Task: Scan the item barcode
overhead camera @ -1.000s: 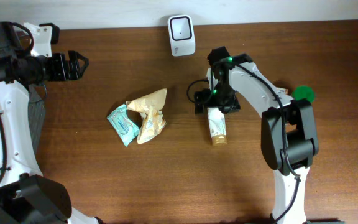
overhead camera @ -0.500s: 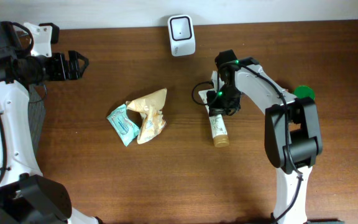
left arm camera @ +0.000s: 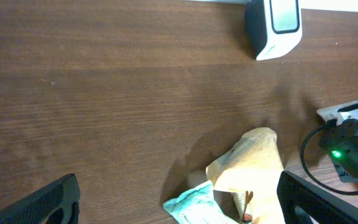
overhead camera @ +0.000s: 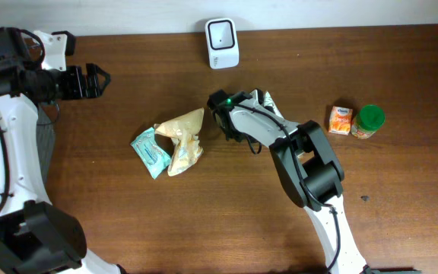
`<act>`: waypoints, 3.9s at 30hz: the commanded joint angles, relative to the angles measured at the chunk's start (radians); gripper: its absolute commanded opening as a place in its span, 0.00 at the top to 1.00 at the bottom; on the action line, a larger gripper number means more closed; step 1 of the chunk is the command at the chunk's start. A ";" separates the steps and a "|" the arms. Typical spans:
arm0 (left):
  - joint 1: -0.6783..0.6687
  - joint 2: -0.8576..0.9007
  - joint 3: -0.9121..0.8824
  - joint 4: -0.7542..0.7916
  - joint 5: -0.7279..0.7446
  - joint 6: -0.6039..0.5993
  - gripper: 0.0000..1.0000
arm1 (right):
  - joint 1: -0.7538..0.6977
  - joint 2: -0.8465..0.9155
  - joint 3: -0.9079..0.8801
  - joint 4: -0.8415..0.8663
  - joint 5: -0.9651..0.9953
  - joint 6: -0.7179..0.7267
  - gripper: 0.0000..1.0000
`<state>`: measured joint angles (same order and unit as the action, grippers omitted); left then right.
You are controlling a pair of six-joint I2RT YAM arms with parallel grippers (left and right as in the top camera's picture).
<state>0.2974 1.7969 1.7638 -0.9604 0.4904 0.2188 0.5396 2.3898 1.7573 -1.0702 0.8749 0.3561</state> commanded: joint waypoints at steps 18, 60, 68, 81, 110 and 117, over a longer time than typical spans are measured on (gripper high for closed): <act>-0.003 0.017 0.004 0.005 0.007 -0.009 0.01 | -0.009 -0.093 0.201 -0.108 -0.866 -0.120 0.49; -0.170 0.017 0.004 0.063 -0.046 -0.023 0.01 | -0.405 -0.302 -0.255 0.259 -0.933 -0.220 0.95; -0.170 0.017 0.004 0.063 -0.065 -0.024 0.01 | -0.429 -0.445 -0.188 0.231 -1.122 -0.005 0.75; -0.170 0.017 0.004 0.063 -0.072 -0.023 0.01 | -0.288 -0.305 -0.215 0.291 -0.781 0.969 0.04; -0.170 0.017 0.004 0.035 -0.098 -0.023 0.01 | -0.460 -0.277 -0.029 0.068 -1.451 -0.280 0.25; -0.170 0.017 0.004 0.036 -0.098 -0.023 0.01 | -0.454 -0.256 -0.224 0.321 -1.503 -0.062 0.22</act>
<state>0.1303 1.8095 1.7638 -0.9257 0.3920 0.2070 0.0528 2.1368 1.5822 -0.7948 -0.5816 0.2390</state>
